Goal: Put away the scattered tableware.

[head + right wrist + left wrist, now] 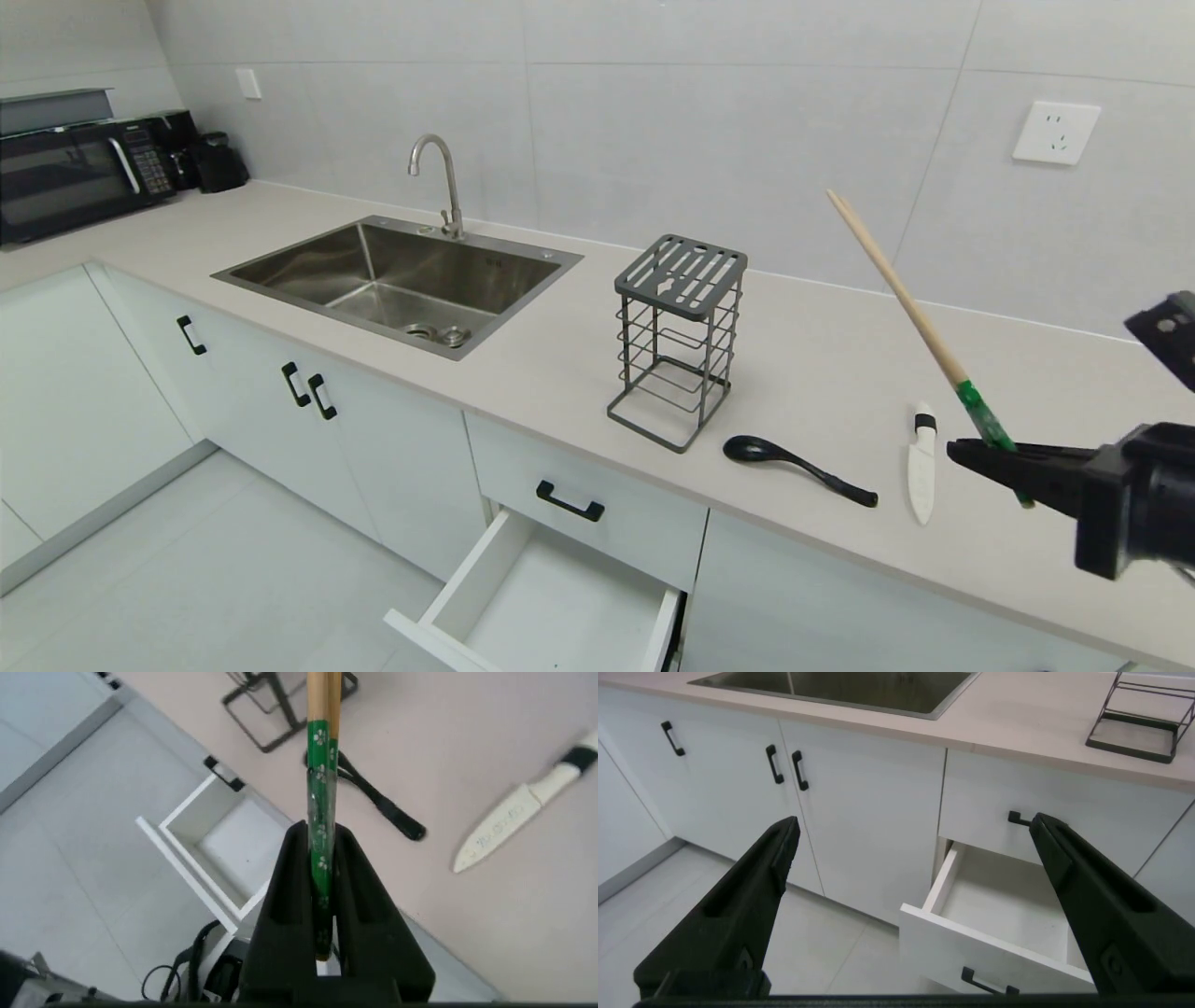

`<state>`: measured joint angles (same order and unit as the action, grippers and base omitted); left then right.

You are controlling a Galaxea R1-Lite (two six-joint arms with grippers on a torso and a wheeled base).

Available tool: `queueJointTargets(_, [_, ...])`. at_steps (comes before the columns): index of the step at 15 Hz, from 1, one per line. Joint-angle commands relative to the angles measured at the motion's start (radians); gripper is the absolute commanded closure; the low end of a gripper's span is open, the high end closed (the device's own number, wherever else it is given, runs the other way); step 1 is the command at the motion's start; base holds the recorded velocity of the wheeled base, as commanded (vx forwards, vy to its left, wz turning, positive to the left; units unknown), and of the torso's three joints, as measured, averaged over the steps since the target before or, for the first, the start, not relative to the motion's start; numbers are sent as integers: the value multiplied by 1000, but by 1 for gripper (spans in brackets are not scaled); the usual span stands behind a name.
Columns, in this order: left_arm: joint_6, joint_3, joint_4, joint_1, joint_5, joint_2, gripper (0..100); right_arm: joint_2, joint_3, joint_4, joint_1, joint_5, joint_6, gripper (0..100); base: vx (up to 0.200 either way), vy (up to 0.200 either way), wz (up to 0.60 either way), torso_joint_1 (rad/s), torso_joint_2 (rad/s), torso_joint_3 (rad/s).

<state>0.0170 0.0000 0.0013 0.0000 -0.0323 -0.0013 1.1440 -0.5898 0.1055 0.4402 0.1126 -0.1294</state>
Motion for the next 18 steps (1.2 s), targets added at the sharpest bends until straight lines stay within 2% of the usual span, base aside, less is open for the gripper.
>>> queueJointTargets(1, [0, 0, 0, 0, 0, 1, 0, -136, 24, -40, 126, 44, 51, 100, 0, 0, 0, 0, 0, 0])
queueJointTargets(4, [0, 0, 0, 0, 0, 1, 0, -213, 34, -147, 216, 19, 53, 100, 0, 0, 0, 0, 0, 0])
queueJointTargets(7, [0, 0, 0, 0, 0, 1, 0, -207, 33, -202, 305, -73, 71, 100, 0, 0, 0, 0, 0, 0])
queueJointTargets(12, [0, 0, 0, 0, 0, 1, 0, -40, 11, -190, 368, -79, 197, 100, 0, 0, 0, 0, 0, 0])
queueJointTargets(14, [0, 0, 0, 0, 0, 1, 0, 42, -28, -184, 387, -79, 185, 100, 0, 0, 0, 0, 0, 0])
queueJointTargets(18, [0, 0, 0, 0, 0, 1, 0, 74, 25, -110, 430, -65, 180, 100, 0, 0, 0, 0, 0, 0])
